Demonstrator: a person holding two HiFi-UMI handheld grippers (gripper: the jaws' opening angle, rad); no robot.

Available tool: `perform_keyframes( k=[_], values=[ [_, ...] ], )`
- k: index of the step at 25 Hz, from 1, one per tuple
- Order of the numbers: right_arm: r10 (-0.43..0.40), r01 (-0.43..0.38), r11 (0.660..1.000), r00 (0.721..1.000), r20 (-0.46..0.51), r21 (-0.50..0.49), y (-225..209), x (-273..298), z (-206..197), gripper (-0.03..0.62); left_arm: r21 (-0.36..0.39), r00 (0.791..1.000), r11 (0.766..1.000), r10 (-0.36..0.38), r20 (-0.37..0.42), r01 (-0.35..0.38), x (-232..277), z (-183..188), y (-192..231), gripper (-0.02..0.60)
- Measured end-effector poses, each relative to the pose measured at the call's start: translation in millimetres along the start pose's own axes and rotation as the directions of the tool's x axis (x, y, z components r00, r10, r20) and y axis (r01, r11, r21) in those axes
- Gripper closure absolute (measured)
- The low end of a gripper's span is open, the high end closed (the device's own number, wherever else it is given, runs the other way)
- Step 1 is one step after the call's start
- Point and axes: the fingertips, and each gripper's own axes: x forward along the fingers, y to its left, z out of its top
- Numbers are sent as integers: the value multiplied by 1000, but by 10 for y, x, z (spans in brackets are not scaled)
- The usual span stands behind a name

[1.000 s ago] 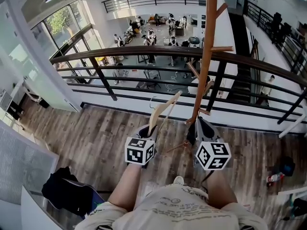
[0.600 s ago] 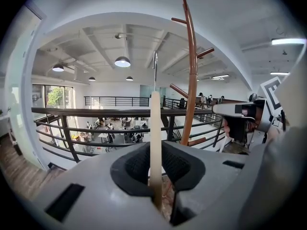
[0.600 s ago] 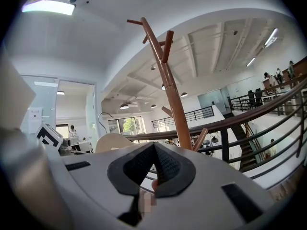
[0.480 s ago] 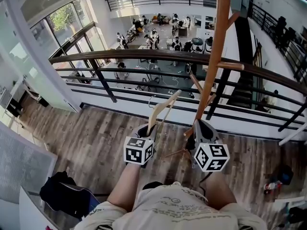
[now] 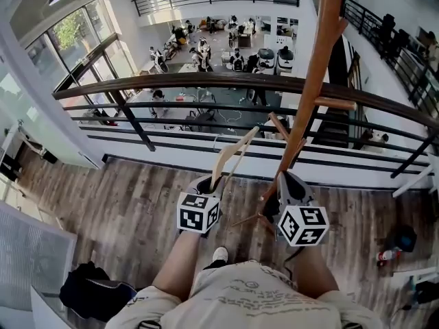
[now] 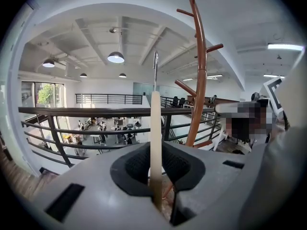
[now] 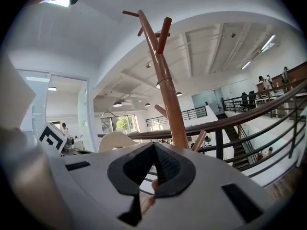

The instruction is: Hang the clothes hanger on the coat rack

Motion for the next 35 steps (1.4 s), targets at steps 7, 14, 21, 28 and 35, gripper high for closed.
perform_keyframes(
  k=[7,14,21,28,35],
  values=[
    [-59,59,998,998,17,1,-5,166,73,594,71,997,995,-73,-6,73,266,219,94,528],
    [-115,114,993,993,19,11,-40,292,126,595,142,992,982,-125,-6,125,465,497,117,528],
    [-157,156,988,987,35,14,-118,253,127,595,201,987,967,-159,-7,157,614,645,-22,528],
    [-193,192,981,980,45,24,-240,185,171,594,262,986,950,-164,-42,169,803,690,-173,528],
    [-233,232,972,971,50,27,-351,59,149,595,315,980,928,-193,-44,197,905,707,-375,528]
  ],
)
